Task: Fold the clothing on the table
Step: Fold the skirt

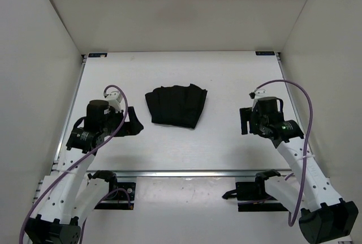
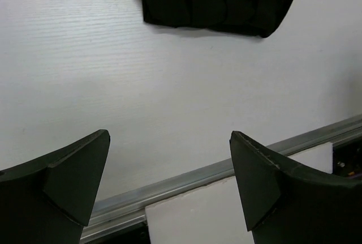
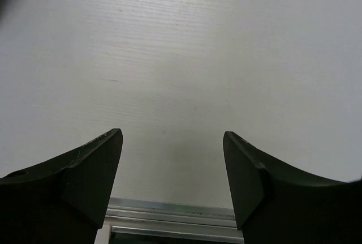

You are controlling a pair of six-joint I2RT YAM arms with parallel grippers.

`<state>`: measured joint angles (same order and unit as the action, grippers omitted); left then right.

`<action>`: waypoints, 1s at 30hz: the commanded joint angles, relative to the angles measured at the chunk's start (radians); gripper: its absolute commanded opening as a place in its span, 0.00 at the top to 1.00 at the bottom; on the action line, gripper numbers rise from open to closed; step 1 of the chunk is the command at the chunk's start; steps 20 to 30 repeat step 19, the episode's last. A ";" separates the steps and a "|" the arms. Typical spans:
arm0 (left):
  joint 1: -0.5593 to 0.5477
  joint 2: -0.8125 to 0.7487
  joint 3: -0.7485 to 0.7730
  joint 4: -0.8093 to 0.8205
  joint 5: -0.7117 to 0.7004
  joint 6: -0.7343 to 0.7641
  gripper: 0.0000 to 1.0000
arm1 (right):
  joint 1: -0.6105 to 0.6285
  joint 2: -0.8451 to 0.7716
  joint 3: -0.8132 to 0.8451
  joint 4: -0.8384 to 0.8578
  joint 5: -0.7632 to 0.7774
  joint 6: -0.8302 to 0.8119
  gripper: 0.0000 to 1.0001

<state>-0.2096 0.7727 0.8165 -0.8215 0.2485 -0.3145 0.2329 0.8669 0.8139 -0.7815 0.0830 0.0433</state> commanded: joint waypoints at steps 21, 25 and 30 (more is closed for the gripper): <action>-0.048 0.028 -0.016 -0.091 -0.158 0.055 0.01 | -0.007 0.011 -0.084 0.028 0.029 0.000 0.29; -0.048 0.028 -0.016 -0.091 -0.158 0.055 0.01 | -0.007 0.011 -0.084 0.028 0.029 0.000 0.29; -0.048 0.028 -0.016 -0.091 -0.158 0.055 0.01 | -0.007 0.011 -0.084 0.028 0.029 0.000 0.29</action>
